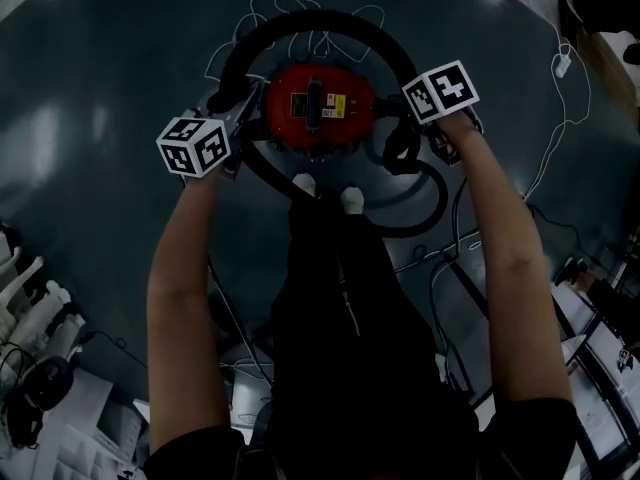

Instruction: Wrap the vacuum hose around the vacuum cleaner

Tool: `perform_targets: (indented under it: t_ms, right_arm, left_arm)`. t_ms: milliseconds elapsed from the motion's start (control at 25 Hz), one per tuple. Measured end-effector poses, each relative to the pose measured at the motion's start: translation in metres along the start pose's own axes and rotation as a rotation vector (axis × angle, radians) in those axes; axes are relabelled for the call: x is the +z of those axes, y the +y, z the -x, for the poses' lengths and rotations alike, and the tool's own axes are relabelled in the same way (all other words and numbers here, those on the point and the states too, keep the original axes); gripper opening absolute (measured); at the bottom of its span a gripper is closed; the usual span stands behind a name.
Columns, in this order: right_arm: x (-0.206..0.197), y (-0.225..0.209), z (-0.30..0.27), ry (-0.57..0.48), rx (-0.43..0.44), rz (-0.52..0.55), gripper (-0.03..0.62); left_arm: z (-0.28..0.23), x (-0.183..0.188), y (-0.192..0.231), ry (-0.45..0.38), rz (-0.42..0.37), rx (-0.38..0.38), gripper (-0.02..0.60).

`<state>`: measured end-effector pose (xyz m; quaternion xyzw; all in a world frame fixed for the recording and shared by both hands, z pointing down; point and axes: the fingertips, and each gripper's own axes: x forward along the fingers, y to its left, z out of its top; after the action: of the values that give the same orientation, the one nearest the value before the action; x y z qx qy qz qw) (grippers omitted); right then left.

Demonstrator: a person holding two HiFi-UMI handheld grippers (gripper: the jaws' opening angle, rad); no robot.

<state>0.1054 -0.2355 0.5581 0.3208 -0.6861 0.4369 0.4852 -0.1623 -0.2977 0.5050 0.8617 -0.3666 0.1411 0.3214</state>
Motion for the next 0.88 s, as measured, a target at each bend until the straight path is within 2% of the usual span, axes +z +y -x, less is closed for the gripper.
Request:
perform_targets:
  t_ms: [280, 400, 680, 880]
  right_arm:
    - [-0.019, -0.003, -0.04, 0.072, 0.014, -0.015, 0.153]
    - [-0.025, -0.007, -0.056, 0.096, 0.025, -0.035, 0.153]
    - [-0.029, -0.008, -0.085, 0.146, 0.044, -0.026, 0.153]
    - [-0.03, -0.009, -0.094, 0.168, 0.038, -0.015, 0.153]
  left_arm:
    - [-0.017, -0.042, 0.022, 0.068, 0.008, -0.03, 0.109]
    - [-0.027, -0.059, 0.031, 0.08, 0.017, -0.021, 0.11]
    - [-0.034, -0.097, 0.046, 0.084, 0.091, 0.025, 0.11]
    - [-0.033, -0.117, 0.047, 0.122, 0.104, 0.005, 0.109]
